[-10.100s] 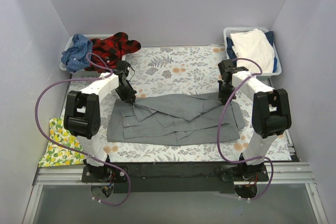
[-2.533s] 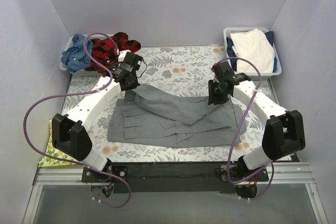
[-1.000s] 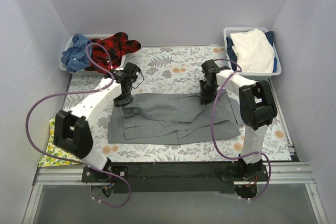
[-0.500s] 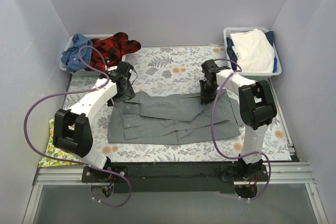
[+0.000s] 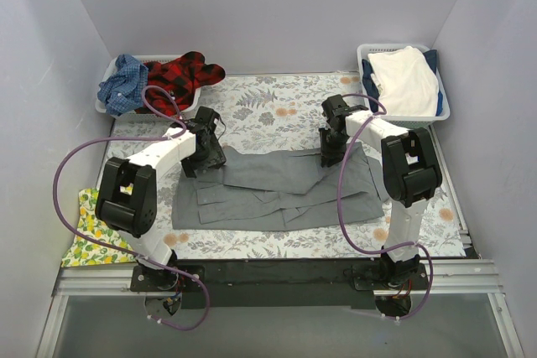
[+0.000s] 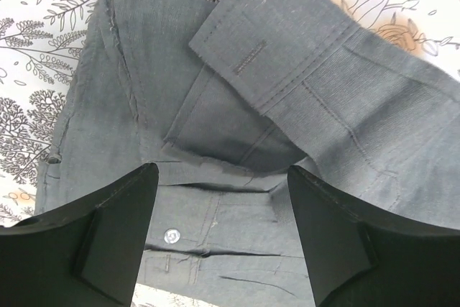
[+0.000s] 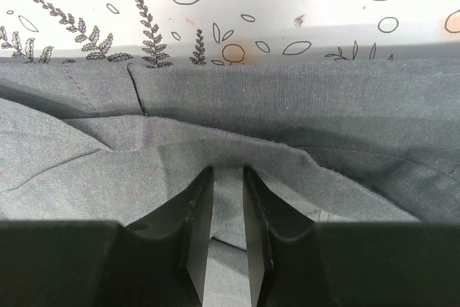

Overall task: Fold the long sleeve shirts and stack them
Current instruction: Fold the shirt

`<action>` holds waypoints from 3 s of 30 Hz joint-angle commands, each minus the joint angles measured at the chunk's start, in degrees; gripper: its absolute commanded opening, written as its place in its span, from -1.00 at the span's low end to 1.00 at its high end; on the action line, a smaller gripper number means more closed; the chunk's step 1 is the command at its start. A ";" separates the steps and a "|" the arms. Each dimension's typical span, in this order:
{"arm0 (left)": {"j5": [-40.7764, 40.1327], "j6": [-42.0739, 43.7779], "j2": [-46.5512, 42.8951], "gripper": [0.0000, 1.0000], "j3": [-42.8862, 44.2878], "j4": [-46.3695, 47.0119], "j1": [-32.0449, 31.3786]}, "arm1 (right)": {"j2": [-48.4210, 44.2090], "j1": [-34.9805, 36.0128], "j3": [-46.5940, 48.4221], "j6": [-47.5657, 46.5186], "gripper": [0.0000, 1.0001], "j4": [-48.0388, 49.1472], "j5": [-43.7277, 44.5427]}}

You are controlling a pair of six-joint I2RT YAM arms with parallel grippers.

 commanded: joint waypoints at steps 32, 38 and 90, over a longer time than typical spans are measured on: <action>-3.21 -2.36 0.94 -0.91 -0.30 -1.51 0.46 | 1.62 -0.29 -1.86 -0.37 -0.40 1.35 1.66; -5.58 -1.75 -3.00 -1.00 2.86 -7.04 0.46 | 1.53 -0.38 -1.94 -0.28 -0.41 1.52 1.48; 7.69 4.67 5.86 0.08 2.87 3.68 4.24 | 1.62 -1.00 -1.86 0.16 -0.42 -1.11 3.15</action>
